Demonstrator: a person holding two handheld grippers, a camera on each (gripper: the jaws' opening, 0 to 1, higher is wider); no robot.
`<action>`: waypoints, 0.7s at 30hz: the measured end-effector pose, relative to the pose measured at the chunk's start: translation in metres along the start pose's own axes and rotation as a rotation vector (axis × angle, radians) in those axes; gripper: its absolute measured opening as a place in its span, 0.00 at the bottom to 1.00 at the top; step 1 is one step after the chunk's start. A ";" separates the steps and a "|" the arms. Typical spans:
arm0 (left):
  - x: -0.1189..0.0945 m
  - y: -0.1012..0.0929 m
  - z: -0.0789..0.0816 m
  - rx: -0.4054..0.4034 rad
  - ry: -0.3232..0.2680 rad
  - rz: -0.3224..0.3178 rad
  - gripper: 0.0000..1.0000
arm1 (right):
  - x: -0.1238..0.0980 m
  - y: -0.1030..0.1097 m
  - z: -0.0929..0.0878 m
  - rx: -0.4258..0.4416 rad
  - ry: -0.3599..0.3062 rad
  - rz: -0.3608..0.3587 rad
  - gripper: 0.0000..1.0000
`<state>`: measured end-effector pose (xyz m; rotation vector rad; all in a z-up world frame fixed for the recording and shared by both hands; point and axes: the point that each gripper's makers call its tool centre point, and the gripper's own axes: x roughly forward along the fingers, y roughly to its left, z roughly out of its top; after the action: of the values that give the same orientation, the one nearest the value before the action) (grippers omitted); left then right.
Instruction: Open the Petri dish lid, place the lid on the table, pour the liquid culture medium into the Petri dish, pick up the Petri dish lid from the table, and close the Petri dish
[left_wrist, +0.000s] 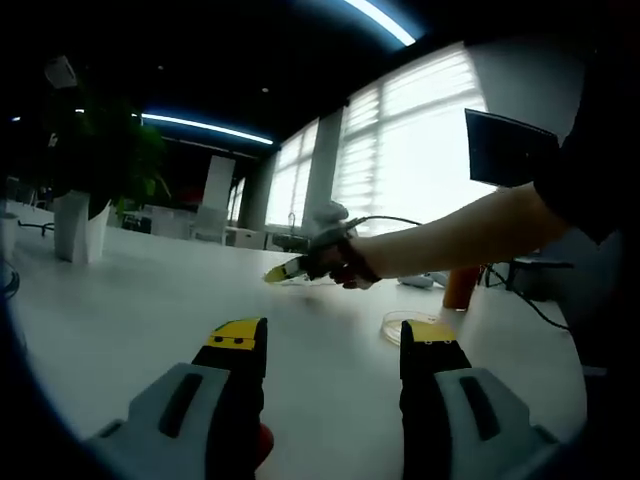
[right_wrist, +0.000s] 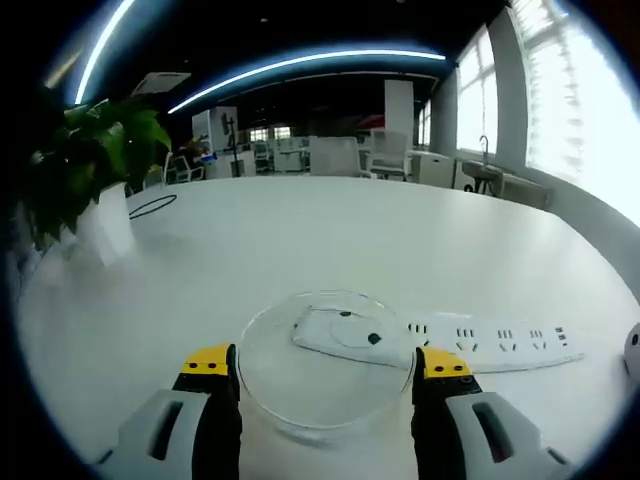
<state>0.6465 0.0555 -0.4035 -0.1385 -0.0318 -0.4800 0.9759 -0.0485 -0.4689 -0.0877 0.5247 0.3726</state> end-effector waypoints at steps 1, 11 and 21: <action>0.000 0.000 0.000 0.003 0.000 0.001 0.45 | -0.004 -0.001 -0.004 -0.001 0.003 0.003 0.64; -0.001 -0.001 -0.001 0.027 0.006 -0.001 0.45 | -0.038 -0.005 -0.027 -0.033 0.015 0.036 0.64; -0.002 -0.002 0.000 0.033 0.007 0.000 0.45 | -0.085 -0.006 -0.044 -0.076 0.025 0.098 0.64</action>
<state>0.6436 0.0550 -0.4039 -0.1043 -0.0326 -0.4798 0.8893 -0.0892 -0.4642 -0.1404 0.5403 0.4876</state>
